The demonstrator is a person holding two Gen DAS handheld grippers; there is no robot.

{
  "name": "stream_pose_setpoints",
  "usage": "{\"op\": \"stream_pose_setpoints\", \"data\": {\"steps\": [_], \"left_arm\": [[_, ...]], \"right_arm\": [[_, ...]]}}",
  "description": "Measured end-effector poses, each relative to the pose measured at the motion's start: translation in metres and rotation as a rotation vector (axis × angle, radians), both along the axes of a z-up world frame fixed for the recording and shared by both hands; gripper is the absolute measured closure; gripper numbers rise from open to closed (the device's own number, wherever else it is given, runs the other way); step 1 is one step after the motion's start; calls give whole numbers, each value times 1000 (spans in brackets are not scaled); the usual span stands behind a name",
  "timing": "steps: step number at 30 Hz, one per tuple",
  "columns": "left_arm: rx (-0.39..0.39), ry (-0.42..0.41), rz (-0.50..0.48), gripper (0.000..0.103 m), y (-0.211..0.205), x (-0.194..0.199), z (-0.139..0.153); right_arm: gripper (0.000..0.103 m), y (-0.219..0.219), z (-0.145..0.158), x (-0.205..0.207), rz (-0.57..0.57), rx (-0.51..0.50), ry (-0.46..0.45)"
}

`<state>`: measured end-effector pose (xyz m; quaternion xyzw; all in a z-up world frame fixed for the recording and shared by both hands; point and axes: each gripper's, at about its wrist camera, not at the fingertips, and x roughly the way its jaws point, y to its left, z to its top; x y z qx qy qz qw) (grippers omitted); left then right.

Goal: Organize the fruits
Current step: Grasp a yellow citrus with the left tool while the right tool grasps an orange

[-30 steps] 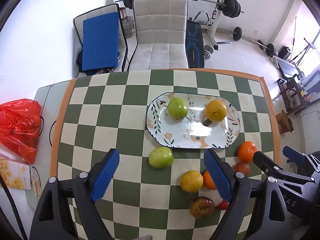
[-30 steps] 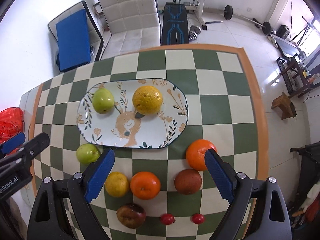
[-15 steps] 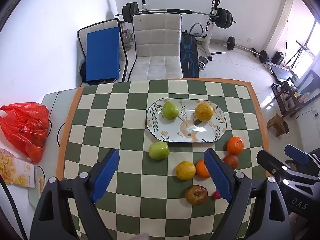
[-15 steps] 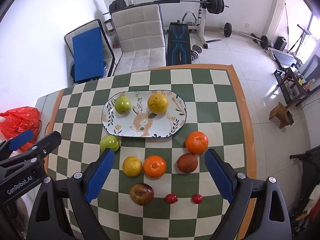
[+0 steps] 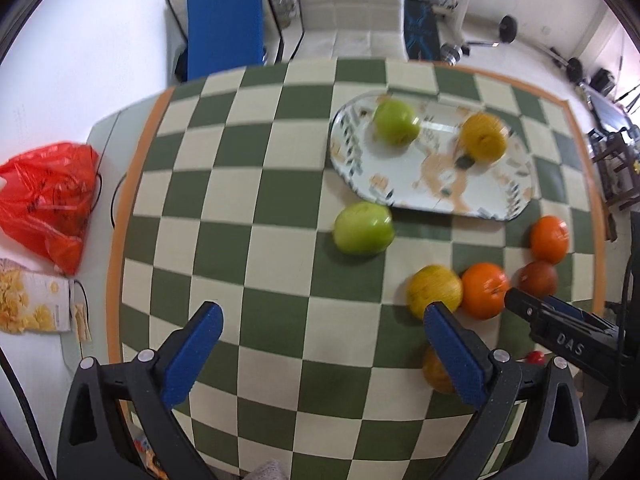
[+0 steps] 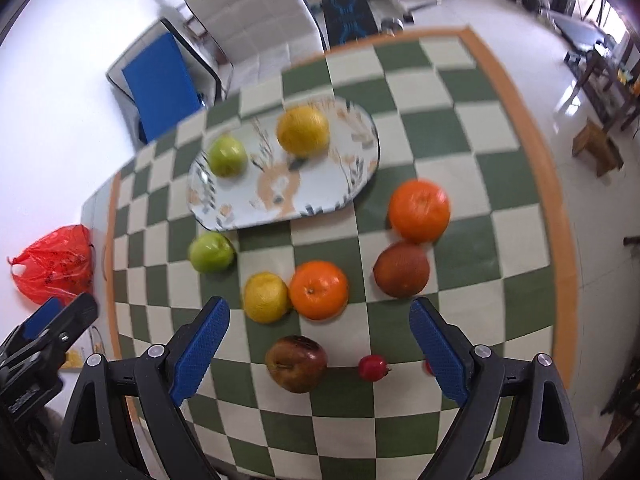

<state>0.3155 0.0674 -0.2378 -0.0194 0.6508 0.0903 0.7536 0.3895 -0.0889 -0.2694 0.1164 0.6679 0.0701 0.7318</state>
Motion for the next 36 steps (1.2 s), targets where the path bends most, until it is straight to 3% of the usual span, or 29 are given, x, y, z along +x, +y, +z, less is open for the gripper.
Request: {"op": "stream_pose_setpoints", "data": {"steps": [1, 4, 8, 10, 12, 13, 17, 26, 31, 36], "left_arm": [[1, 24, 8, 0, 1, 0, -9], [10, 59, 19, 0, 3, 1, -25], [-27, 94, 41, 0, 3, 9, -39], [-41, 107, 37, 0, 1, 15, -43], [-42, 117, 25, 0, -4, 21, -49], [-48, 124, 19, 0, -7, 23, -52], [-112, 176, 14, 0, -19, 32, -70], [-279, 288, -13, 1, -42, 51, -123], [-326, 285, -44, 46, -46, 55, -134], [-267, 261, -73, 47, -38, 41, -123]], "right_arm": [[21, 4, -17, 1, 8, -6, 27], [32, 14, -60, 6, 28, -9, 100], [32, 25, -92, 13, 52, -20, 138], [32, 32, -102, 16, 64, 31, 143], [34, 38, -106, 19, 90, 40, 152], [43, 40, -107, 20, 98, 56, 156], [43, 43, -108, 13, 132, 47, 169], [44, 12, -111, -17, 77, 108, 220], [44, 4, -110, -12, 55, 123, 207], [44, -7, -108, -7, 40, 130, 212]]}}
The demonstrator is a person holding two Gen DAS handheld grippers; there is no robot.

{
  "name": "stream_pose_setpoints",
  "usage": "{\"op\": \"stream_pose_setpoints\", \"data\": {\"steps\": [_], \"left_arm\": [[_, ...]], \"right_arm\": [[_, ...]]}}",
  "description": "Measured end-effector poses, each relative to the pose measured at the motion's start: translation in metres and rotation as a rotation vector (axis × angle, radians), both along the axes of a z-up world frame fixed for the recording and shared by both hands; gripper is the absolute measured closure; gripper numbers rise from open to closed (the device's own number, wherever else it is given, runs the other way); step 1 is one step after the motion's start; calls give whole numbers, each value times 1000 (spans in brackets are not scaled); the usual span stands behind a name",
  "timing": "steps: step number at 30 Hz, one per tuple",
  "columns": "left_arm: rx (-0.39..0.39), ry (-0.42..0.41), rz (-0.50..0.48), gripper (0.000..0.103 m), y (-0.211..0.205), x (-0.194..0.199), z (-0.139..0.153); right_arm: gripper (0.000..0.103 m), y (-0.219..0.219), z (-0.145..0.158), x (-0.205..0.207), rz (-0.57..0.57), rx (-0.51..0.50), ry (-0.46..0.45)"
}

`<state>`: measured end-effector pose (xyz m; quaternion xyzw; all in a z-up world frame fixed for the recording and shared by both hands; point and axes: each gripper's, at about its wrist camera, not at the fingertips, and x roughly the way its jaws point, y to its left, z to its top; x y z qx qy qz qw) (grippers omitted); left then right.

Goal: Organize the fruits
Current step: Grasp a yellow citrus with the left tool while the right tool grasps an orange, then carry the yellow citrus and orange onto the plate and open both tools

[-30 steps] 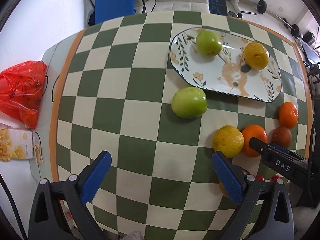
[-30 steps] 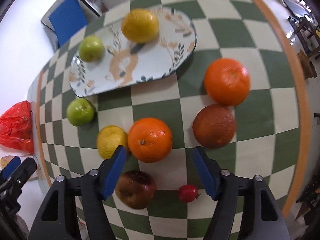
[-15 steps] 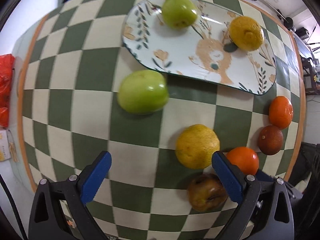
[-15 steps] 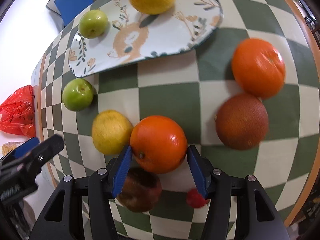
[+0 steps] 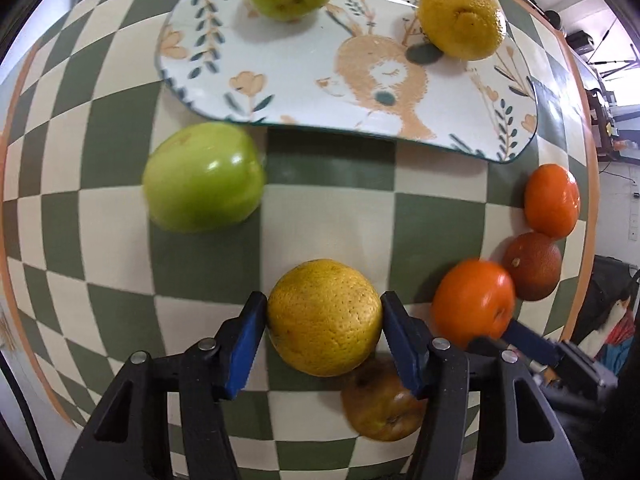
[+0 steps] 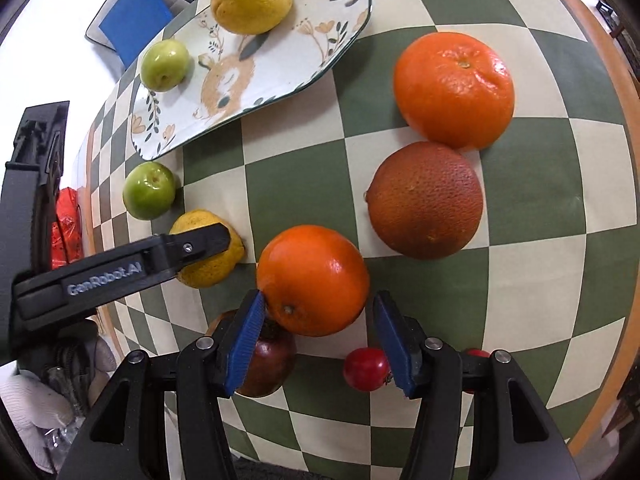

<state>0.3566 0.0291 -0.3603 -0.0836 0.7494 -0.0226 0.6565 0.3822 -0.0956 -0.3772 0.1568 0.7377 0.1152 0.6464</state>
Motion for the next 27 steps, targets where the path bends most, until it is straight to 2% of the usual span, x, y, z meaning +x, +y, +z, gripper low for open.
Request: {"op": "stream_pose_setpoints", "data": {"steps": [5, 6, 11, 12, 13, 23, 27], "left_arm": [[38, -3, 18, 47, 25, -21, -3], [34, 10, 22, 47, 29, -22, -8], [16, 37, 64, 47, 44, -28, -24], [11, 38, 67, 47, 46, -28, -25], [21, 72, 72, 47, 46, -29, -25], [24, 67, 65, 47, 42, -26, -22], [30, 61, 57, 48, 42, -27, -22]], "right_arm": [[41, -3, 0, 4, -20, 6, 8], [37, -1, -1, 5, -12, 1, 7], [36, 11, -9, 9, -3, -22, -2], [35, 15, -12, 10, 3, -34, -1], [35, 19, -15, 11, 16, -45, 4], [34, 22, -22, 20, -19, -83, -2], [35, 27, -22, 21, 9, -111, -8]]}}
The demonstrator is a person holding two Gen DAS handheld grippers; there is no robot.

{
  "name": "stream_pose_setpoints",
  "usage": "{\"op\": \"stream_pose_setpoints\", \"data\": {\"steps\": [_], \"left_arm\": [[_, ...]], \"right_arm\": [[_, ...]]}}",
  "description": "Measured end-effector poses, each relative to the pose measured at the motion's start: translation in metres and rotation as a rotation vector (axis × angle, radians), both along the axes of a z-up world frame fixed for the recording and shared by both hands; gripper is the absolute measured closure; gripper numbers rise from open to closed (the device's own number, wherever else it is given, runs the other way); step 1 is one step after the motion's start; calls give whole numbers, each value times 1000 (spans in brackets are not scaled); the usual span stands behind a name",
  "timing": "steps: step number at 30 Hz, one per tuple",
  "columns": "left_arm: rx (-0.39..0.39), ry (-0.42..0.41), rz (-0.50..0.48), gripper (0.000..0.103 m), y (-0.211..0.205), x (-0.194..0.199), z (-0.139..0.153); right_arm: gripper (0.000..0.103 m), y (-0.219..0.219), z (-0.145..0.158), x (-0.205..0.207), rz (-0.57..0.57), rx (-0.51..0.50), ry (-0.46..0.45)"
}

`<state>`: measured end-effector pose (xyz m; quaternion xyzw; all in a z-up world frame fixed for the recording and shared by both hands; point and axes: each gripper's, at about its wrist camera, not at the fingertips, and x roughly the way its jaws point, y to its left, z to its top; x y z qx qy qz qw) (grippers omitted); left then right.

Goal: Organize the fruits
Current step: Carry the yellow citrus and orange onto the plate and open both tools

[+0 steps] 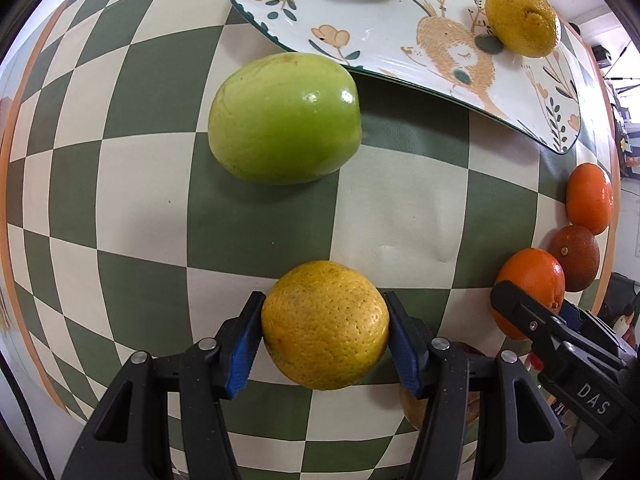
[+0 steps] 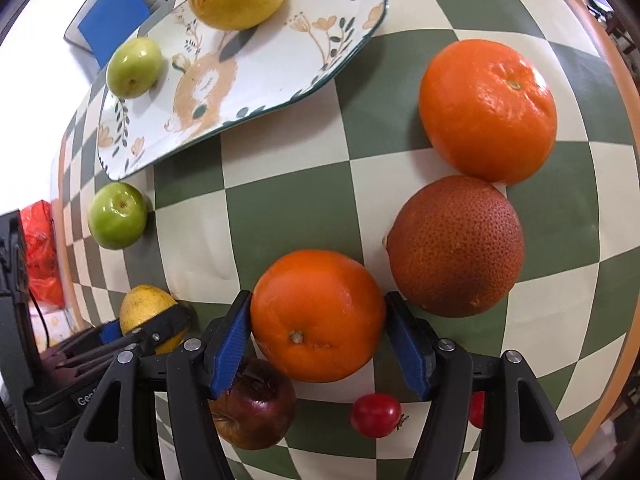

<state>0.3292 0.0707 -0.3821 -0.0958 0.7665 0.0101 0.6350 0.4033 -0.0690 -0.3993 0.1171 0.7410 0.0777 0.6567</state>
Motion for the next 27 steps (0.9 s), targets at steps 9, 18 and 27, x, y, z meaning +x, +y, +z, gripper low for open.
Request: {"op": "stream_pose_setpoints", "data": {"steps": [9, 18, 27], "left_arm": [[22, -22, -35, 48, -29, -2, 5], [-95, -129, -15, 48, -23, 25, 69], [-129, -158, 36, 48, 10, 126, 86]], "right_arm": [[37, 13, 2, -4, 18, -40, -14], [38, 24, 12, -11, 20, -25, -45], [38, 31, 67, 45, -37, 106, -160]]}}
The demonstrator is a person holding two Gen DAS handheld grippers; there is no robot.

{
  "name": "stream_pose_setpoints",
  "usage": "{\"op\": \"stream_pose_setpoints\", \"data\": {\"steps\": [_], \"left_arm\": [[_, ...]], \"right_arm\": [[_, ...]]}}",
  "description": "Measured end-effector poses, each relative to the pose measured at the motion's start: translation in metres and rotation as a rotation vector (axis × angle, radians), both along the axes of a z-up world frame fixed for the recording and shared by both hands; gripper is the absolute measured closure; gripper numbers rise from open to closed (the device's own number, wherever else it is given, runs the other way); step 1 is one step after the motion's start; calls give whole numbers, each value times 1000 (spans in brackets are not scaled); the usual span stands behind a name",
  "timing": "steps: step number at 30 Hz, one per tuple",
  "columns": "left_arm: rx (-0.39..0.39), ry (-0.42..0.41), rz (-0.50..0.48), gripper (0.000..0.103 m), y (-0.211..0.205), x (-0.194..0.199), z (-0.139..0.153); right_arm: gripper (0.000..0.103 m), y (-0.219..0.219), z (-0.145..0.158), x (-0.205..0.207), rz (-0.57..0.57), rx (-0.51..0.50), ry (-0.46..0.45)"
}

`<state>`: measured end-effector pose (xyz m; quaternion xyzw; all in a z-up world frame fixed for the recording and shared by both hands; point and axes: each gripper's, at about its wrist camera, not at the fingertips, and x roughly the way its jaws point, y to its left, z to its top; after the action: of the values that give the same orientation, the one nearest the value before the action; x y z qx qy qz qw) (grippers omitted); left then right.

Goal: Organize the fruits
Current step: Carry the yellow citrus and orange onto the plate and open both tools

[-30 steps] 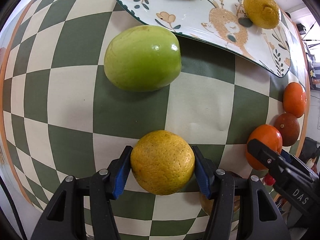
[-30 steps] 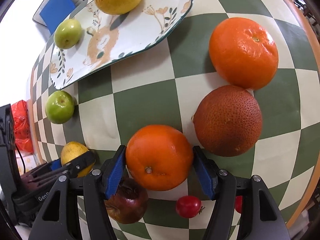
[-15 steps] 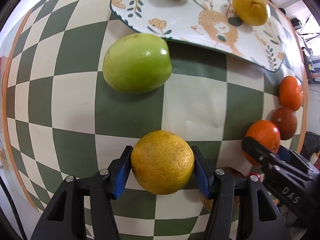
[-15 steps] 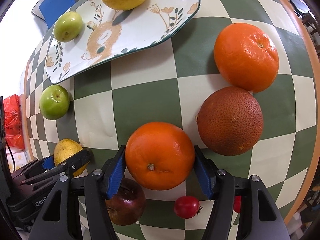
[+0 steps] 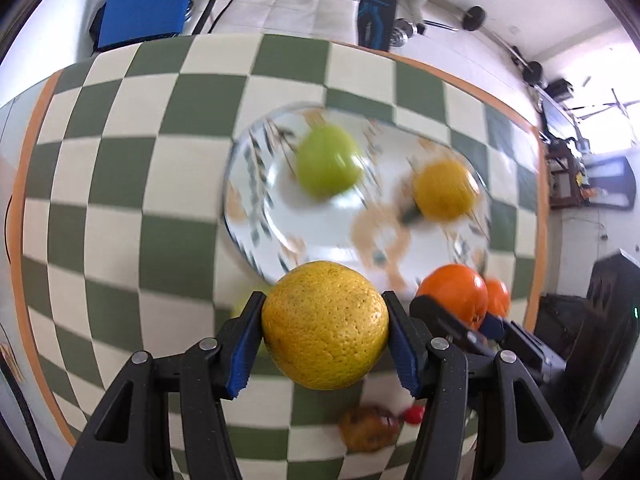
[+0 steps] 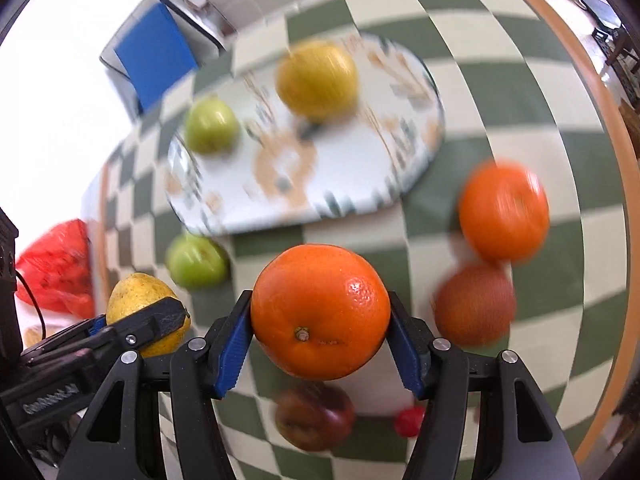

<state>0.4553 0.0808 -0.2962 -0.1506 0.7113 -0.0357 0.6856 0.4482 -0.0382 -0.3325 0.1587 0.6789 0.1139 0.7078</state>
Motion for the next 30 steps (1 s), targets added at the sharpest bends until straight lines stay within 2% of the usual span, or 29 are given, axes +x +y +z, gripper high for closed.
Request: {"op": "stream_pose_setpoints", "data": {"steps": [3, 7, 12, 16, 18, 21, 22, 24, 28, 30], "left_arm": [[9, 51, 19, 48, 12, 24, -24], [-8, 122, 39, 48, 24, 42, -48], [-2, 169, 24, 48, 23, 44, -63], [-35, 199, 32, 48, 24, 43, -68], [-22, 190, 39, 48, 25, 43, -66], [-20, 170, 51, 40, 31, 42, -58], [-18, 162, 54, 33, 33, 41, -55], [0, 143, 52, 27, 34, 39, -47], [71, 84, 41, 26, 34, 32, -31], [137, 40, 24, 26, 28, 25, -21]], "right_arm": [[38, 18, -3, 33, 20, 9, -27], [38, 40, -19, 67, 59, 29, -10], [38, 60, -38, 90, 107, 26, 25], [38, 72, -52, 93, 147, 17, 49], [37, 75, -58, 92, 158, 22, 68], [34, 78, -62, 88, 170, 33, 90], [28, 77, -61, 88, 171, 37, 86], [22, 73, -58, 86, 174, 34, 83], [22, 60, -49, 80, 165, 24, 80], [22, 53, -41, 76, 158, 5, 68]]}}
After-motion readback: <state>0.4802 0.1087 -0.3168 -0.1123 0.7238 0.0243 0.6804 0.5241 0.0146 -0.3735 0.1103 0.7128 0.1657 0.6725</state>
